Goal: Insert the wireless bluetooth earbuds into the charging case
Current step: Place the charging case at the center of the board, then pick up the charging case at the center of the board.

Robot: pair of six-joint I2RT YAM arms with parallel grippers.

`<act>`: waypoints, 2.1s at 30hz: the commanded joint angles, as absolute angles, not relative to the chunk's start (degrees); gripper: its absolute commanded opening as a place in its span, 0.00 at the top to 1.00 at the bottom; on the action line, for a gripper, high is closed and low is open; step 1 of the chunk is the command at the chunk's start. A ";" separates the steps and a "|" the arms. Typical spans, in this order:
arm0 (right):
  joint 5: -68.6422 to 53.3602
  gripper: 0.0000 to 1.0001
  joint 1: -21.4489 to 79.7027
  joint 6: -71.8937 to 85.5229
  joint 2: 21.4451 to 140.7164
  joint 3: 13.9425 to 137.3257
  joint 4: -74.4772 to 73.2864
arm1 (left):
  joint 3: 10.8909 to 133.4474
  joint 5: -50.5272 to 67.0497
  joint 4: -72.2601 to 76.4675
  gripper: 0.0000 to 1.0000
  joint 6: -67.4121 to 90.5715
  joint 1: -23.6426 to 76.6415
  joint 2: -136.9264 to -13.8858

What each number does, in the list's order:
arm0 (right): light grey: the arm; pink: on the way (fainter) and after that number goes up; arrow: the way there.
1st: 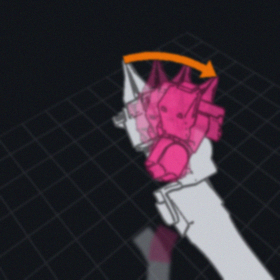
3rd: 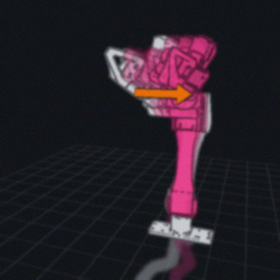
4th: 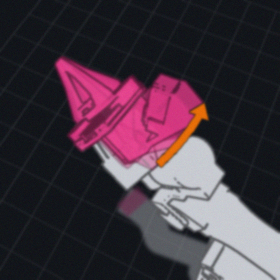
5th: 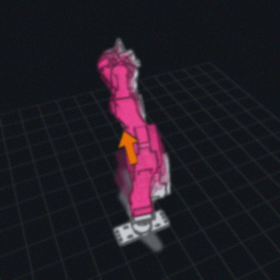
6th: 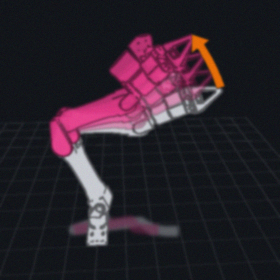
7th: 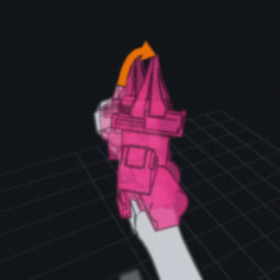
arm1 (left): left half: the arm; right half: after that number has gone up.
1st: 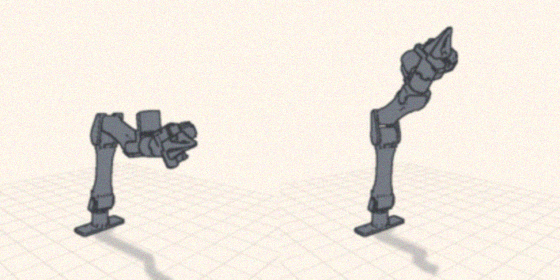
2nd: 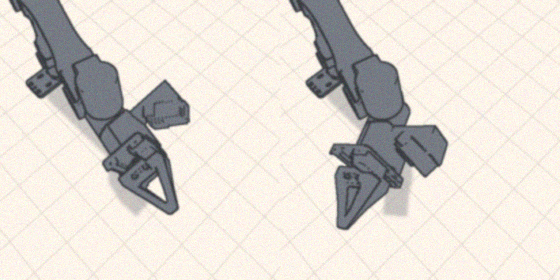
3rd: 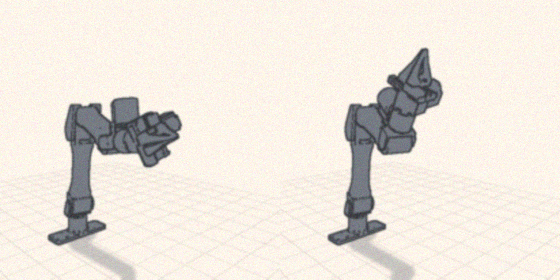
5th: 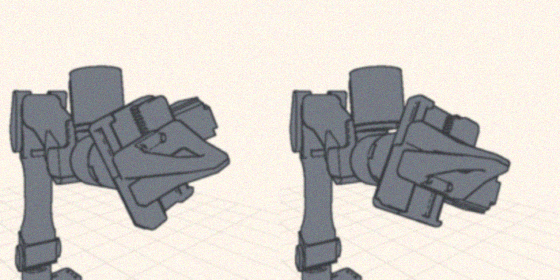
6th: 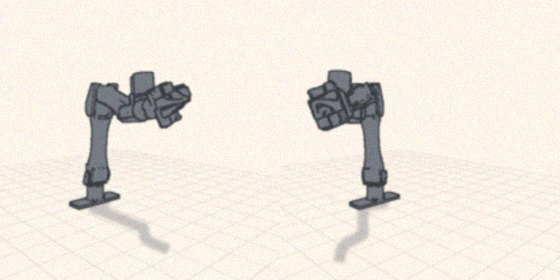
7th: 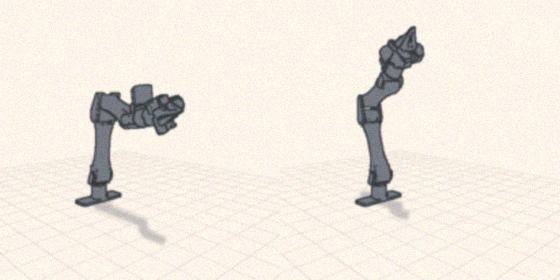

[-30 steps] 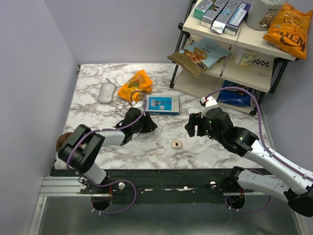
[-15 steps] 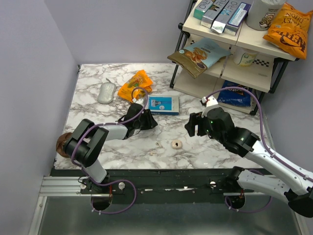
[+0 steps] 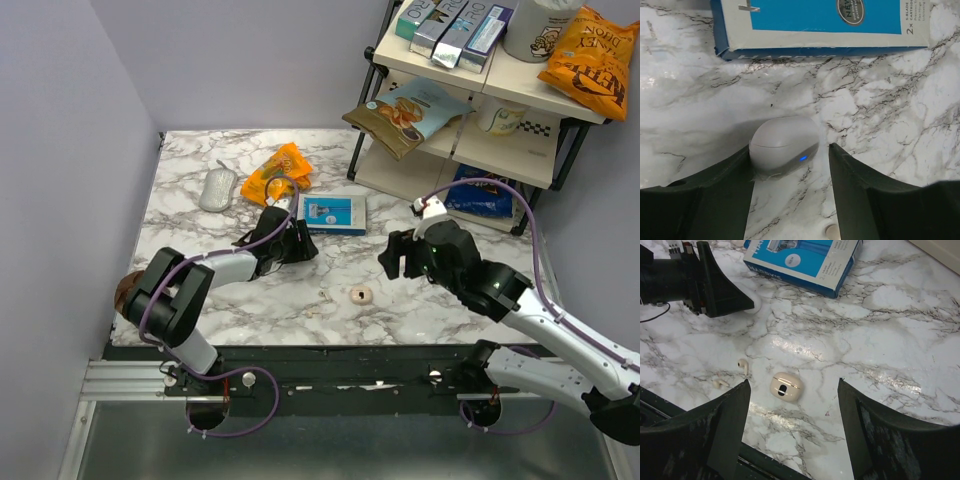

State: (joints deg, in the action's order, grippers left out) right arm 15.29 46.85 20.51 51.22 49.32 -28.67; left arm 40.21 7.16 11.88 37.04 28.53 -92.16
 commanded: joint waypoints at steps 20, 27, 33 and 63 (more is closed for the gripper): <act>11.69 0.12 46.67 23.55 51.41 42.19 -21.19 | 43.42 -14.23 -19.69 0.01 28.92 26.62 -66.10; 15.46 0.11 46.67 24.17 51.86 41.22 -21.62 | 40.18 -19.33 -21.44 0.01 41.91 27.25 -65.48; 18.27 0.12 46.58 24.70 49.57 39.99 -21.80 | 36.90 -10.36 -12.39 0.01 45.70 29.86 -60.55; 21.71 0.12 46.49 36.12 26.28 39.55 -34.10 | 73.39 -28.39 -34.98 0.03 69.61 66.71 -105.11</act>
